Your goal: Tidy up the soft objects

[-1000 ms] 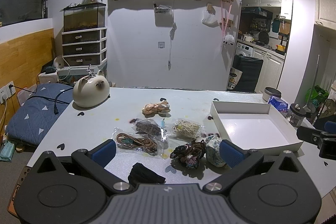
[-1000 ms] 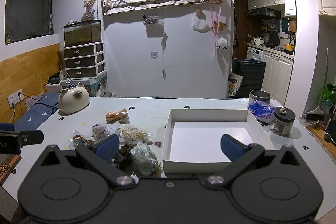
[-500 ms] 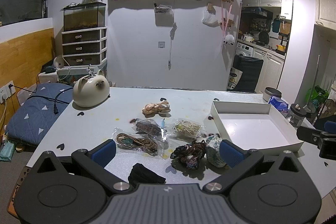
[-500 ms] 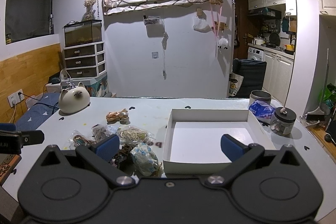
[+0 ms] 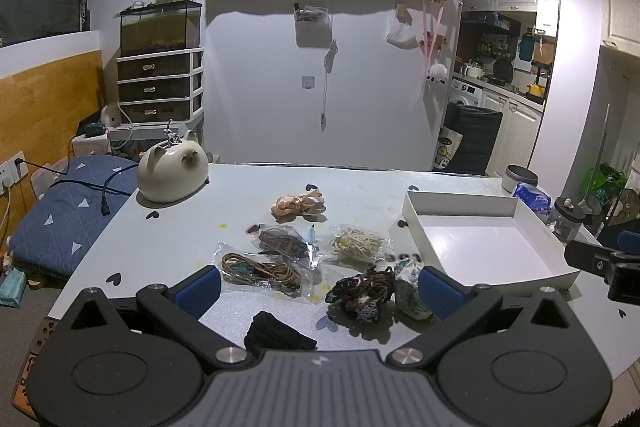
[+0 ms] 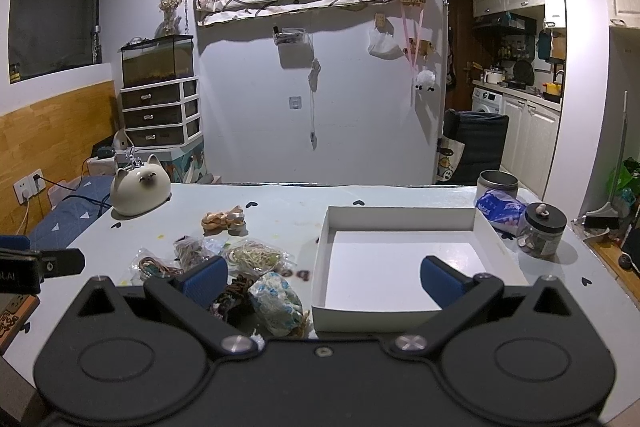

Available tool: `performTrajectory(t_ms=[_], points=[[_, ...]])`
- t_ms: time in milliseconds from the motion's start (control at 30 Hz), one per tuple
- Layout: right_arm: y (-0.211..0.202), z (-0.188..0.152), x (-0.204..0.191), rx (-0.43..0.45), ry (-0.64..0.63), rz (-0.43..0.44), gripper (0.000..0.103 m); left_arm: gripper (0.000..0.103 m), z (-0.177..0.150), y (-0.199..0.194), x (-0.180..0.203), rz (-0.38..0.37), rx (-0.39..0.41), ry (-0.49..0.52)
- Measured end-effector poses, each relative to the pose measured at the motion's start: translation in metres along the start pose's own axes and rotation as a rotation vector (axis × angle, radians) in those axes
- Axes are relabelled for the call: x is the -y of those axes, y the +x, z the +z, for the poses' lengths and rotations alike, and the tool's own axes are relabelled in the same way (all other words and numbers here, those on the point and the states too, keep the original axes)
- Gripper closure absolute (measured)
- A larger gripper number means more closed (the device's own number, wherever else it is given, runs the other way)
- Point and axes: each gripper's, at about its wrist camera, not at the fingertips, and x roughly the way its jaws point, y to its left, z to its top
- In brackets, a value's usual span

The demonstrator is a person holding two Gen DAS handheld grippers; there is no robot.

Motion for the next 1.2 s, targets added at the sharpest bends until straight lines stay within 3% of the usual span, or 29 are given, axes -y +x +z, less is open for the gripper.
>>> performTrajectory(t_ms=[367, 867, 933, 1200], points=[[0.026, -0.002, -0.003, -0.039, 0.003, 0.024, 0.0, 0.0, -0.002, 0.033, -0.004, -0.012, -0.06, 0.002], [0.091, -0.006, -0.012, -0.184, -0.034, 0.065, 0.0, 0.0, -0.017, 0.098, -0.023, -0.009, -0.22, -0.036], [0.101, -0.006, -0.013, -0.208, -0.039, 0.075, 0.007, 0.0, -0.019, 0.108, -0.027, -0.016, -0.239, -0.047], [0.141, -0.002, -0.016, -0.275, -0.085, 0.126, 0.019, 0.001, -0.034, 0.153, -0.043, 0.002, -0.305, -0.057]])
